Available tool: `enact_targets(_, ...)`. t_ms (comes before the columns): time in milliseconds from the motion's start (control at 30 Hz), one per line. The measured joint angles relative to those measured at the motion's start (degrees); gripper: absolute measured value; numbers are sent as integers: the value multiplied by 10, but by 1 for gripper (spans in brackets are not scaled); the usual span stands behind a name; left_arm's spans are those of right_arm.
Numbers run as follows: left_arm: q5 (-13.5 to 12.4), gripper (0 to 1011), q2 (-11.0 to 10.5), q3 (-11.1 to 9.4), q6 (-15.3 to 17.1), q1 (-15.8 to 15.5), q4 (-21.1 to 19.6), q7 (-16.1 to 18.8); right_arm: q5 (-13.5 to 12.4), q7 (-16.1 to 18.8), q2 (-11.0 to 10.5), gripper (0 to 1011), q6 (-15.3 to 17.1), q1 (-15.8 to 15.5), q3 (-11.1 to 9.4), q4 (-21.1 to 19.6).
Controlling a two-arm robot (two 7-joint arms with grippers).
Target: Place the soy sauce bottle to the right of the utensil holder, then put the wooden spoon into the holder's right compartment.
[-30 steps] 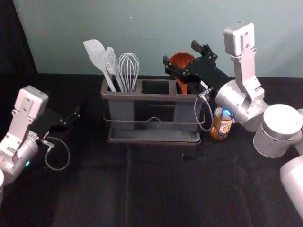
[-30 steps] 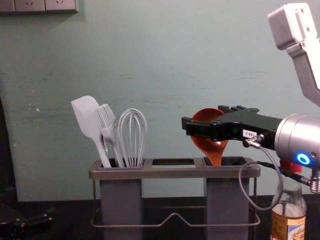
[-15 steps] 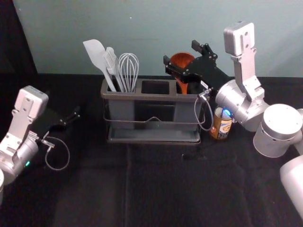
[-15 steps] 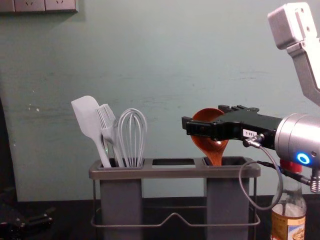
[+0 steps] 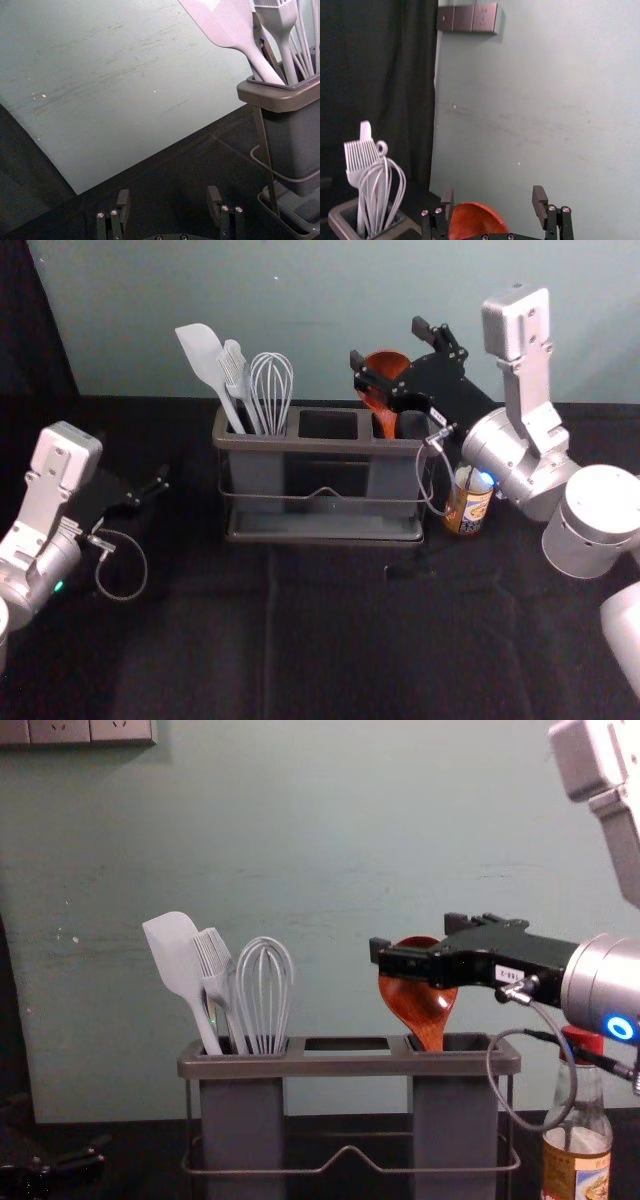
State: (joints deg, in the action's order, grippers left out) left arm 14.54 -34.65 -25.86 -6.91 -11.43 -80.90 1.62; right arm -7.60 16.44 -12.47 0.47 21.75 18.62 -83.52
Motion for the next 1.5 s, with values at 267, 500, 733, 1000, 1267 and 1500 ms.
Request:
enact_targets(267, 0, 1005, 0, 0, 0, 0, 0, 0, -12, 1, -5, 1002, -1, -14, -12, -44)
enact_targets(500, 0, 1005, 0, 0, 0, 0, 0, 0, -6, -16, -16, 1002, 7, -37, -25, -99)
enact_targets(733, 0, 1005, 0, 0, 0, 0, 0, 0, 10, -46, -26, 1002, 18, -76, -52, -155)
enact_targets(1000, 0, 1005, 0, 0, 0, 0, 0, 0, 27, -78, -33, 1002, 22, -141, -102, -207)
enact_targets(1267, 0, 1005, 0, 0, 0, 0, 0, 0, 18, -80, -36, 1003, 18, -195, -146, -220)
enact_targets(1500, 0, 1005, 0, 0, 0, 0, 0, 0, 14, -74, -35, 1002, 6, -236, -173, -207)
